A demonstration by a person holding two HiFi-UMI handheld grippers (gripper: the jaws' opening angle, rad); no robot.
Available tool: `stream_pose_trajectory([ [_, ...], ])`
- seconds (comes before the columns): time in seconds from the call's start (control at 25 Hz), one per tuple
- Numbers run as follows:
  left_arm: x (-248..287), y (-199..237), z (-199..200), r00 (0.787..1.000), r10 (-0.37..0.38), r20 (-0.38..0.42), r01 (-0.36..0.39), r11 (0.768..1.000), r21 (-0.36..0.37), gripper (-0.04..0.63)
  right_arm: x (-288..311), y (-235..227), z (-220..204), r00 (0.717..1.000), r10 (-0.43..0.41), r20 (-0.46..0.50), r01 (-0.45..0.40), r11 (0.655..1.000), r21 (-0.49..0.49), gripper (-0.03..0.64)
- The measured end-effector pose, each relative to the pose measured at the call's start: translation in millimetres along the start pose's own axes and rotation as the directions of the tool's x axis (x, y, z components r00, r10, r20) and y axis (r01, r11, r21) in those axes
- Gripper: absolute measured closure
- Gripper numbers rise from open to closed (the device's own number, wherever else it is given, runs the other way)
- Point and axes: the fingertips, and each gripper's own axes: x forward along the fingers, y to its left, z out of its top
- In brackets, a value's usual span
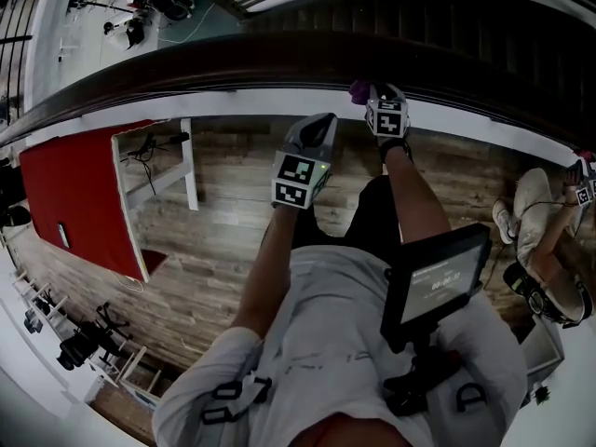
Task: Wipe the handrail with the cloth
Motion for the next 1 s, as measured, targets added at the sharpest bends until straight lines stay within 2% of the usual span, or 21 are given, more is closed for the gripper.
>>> stream_pose_trajectory([
  [0.28, 25, -31, 1, 0.999, -0.032, -0.03, 0.032, 0.999, 0.013, 0.595, -7, -30, -3, 0.999, 0.026, -0.045, -0.025, 0.999, 0.02, 0.558],
  [1.0, 92, -134, 10, 0.978, -0.193, -0.073, 0.199, 0.976, 0.085, 0.595, -54, -153, -20, 0.998, -0.065, -0.021, 0.067, 0.994, 0.081, 0.557],
])
